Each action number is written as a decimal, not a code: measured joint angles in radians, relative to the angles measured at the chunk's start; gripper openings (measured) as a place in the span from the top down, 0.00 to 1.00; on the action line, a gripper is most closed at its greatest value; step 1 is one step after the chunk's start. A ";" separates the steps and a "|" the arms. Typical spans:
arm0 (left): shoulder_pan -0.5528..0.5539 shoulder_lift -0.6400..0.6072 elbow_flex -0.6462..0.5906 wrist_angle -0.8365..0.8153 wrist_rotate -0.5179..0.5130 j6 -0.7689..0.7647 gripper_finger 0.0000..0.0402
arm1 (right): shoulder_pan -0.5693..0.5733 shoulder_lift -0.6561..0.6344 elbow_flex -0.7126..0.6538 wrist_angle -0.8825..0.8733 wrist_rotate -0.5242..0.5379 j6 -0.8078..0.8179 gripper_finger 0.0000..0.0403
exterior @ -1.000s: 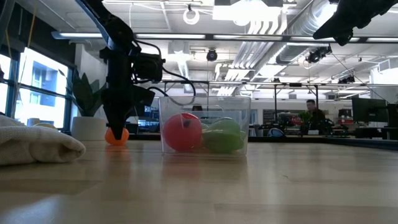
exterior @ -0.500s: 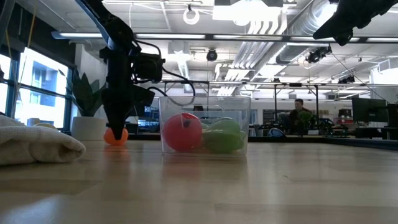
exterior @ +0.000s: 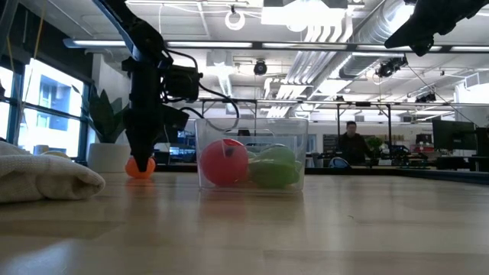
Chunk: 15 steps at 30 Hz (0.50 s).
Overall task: Pick and placing Produce into tupperware
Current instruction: Put the tangerine into the transparent bin
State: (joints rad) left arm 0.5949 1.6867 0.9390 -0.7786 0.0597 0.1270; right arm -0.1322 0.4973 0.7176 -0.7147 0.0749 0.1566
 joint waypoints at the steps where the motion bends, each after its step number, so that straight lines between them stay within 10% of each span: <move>1: 0.000 0.000 0.000 0.001 0.000 0.003 0.42 | 0.000 0.000 0.000 0.000 0.000 0.000 1.00; 15: 0.000 0.000 0.050 -0.035 0.057 0.093 0.45 | 0.000 0.000 0.000 0.000 0.000 0.000 1.00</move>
State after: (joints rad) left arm 0.5953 1.6867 0.9889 -0.8134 0.1170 0.2196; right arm -0.1322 0.4970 0.7177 -0.7151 0.0746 0.1566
